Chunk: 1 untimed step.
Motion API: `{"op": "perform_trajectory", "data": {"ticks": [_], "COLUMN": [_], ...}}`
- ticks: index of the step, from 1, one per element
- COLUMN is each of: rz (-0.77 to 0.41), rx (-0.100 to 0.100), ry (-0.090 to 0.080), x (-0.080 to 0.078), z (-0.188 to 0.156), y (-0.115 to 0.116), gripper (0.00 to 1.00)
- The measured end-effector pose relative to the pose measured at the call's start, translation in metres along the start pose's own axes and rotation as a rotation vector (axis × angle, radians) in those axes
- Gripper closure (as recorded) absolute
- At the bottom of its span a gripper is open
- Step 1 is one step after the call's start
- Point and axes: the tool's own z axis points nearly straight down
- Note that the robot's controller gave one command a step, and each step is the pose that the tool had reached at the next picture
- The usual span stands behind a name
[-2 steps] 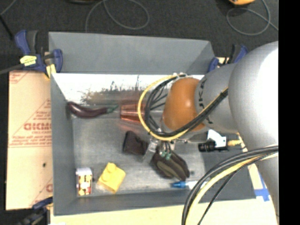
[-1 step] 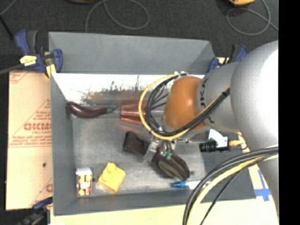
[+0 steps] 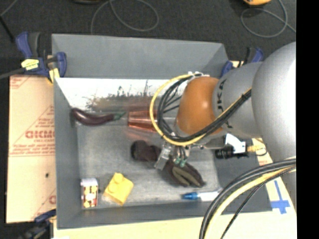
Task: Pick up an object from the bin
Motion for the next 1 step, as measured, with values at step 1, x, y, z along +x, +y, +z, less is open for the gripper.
{"op": "perform_trajectory", "data": {"ticks": [1], "rz": [-0.003], "rx": [-0.002], "ry": [-0.003], "x": [-0.0013], "z": [-0.0195], "y": [0.0002], "gripper": [1.00]}}
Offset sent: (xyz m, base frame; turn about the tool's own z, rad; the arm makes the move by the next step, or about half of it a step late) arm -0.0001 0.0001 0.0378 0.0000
